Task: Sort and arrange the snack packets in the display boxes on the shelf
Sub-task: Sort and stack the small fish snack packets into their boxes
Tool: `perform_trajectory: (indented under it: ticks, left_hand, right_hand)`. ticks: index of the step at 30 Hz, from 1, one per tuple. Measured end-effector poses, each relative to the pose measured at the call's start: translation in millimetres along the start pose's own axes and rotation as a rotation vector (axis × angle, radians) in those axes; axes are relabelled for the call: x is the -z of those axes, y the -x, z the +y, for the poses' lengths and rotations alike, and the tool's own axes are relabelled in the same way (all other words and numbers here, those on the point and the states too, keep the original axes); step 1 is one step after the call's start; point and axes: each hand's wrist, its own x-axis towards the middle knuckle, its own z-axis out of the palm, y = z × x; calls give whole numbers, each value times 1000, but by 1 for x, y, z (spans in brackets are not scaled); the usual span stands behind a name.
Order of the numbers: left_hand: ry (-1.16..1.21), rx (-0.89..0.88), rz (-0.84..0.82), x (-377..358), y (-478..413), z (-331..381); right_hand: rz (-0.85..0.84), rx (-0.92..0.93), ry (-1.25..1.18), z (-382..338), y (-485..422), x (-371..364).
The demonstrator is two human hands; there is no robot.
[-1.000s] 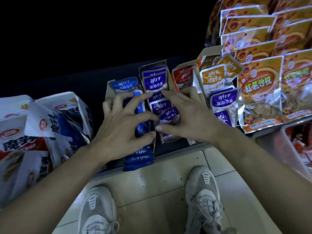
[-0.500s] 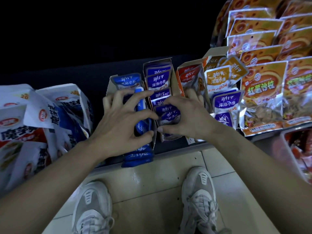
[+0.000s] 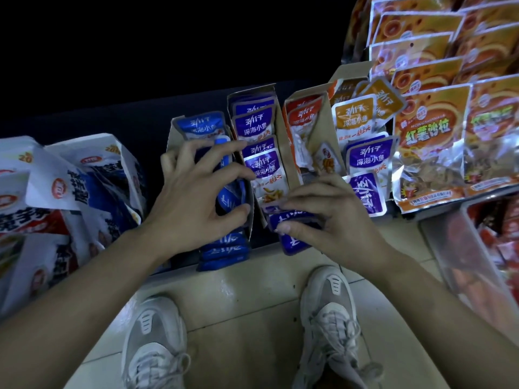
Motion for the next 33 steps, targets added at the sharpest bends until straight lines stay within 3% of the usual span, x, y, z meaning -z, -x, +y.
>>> perform_trajectory:
  ticks: [8, 12, 15, 17, 20, 24, 26, 29, 33]
  left_hand:
    - [111, -59, 115, 1, -6, 24]
    - [48, -164, -56, -1, -7, 46]
    - [-45, -147, -148, -6, -9, 55]
    - [-44, -152, -80, -10, -10, 56]
    - [9, -172, 153, -15, -12, 49]
    - [-56, -127, 291, -15, -17, 41]
    - [-107, -84, 317, -16, -20, 38]
    - [-163, -59, 330, -20, -21, 33]
    - [-202, -55, 343, -26, -20, 31]
  right_hand:
    - [133, -173, -231, -16, -1, 11]
    - [365, -221, -108, -4, -5, 29]
    - [330, -241, 77, 5, -21, 36]
    - [239, -201, 160, 9, -33, 33]
    - [157, -151, 253, 15, -49, 27]
    - [207, -132, 271, 19, -58, 23]
    - [358, -195, 160, 19, -54, 30]
    - [597, -322, -215, 13, -47, 52]
    - [878, -333, -683, 10, -42, 78]
